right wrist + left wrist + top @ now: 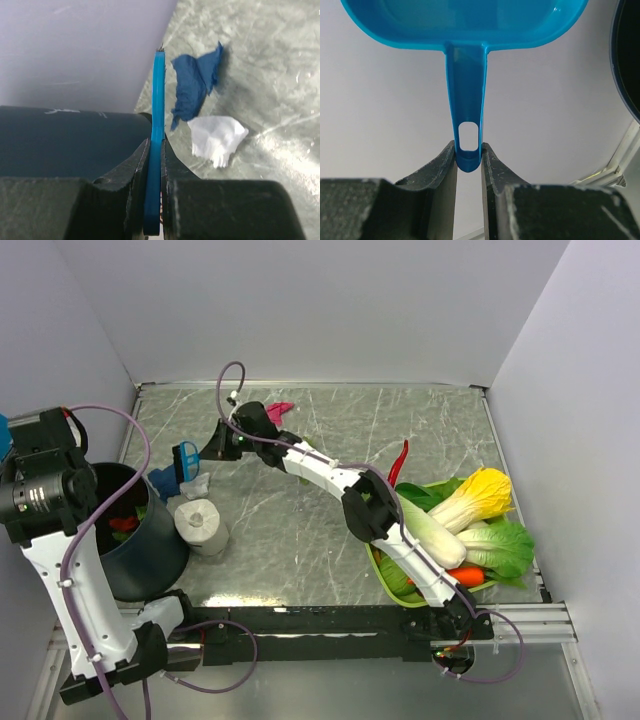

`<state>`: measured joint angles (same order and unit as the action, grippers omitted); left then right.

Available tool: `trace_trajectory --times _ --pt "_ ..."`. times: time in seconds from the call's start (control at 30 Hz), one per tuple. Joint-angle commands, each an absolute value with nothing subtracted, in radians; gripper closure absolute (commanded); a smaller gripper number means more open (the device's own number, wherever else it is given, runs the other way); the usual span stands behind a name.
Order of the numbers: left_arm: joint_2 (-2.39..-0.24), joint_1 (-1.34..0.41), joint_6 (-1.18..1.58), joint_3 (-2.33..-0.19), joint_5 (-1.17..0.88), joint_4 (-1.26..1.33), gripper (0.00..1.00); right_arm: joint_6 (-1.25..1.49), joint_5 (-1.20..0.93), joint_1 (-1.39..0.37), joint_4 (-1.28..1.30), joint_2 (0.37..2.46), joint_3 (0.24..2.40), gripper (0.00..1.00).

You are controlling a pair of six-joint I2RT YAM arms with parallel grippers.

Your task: Sweep away the paper scraps from the table

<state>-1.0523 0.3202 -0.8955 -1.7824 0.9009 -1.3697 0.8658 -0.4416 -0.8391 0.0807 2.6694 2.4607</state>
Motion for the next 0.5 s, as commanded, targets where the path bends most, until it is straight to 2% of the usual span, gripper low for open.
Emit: trace_trajectory --times 0.0,0.33,0.47 --pt "-1.045 0.325 -0.908 -1.818 0.945 -1.332 0.99 0.842 -0.431 -0.839 0.12 2.695 2.462 1.0" --pt "-1.046 0.324 -0.977 -1.813 0.92 -1.198 0.99 0.723 -0.342 -0.756 0.213 2.614 2.39 1.0" --pt "-1.025 0.325 -1.011 -1.786 0.908 -1.135 0.99 0.667 -0.324 -0.71 0.219 2.516 2.294 1.0"
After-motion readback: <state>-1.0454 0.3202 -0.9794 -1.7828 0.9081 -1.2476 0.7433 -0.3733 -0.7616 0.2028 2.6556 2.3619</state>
